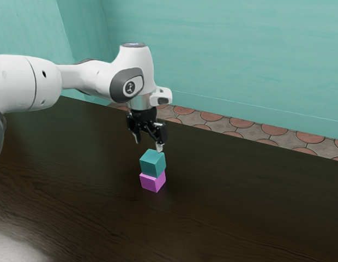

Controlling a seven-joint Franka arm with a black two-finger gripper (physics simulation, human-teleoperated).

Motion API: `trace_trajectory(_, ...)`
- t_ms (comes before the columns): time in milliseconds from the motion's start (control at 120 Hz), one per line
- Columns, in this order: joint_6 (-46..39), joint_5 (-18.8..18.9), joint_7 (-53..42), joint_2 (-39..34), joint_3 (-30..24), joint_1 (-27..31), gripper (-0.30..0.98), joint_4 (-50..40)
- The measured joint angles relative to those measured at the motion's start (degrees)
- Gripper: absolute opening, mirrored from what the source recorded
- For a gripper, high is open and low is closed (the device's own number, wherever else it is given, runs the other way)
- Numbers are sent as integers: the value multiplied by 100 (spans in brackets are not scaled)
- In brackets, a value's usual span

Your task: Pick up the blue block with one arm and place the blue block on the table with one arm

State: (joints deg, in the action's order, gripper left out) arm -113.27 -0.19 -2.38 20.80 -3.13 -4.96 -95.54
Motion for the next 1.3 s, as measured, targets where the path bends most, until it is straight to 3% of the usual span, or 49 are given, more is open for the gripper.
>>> trace_trajectory(542, -610, -4, 22, 138, 40, -45, 69, -434)
trace_trajectory(892, -702, 9, 19, 516, 57, 2, 68, -267)
trace_trajectory(1100, -715, 16, 12, 599, 67, -37, 45, -197)
trace_trajectory(1300, -695, 109, 39, 426, 56, -289, 34, -28)
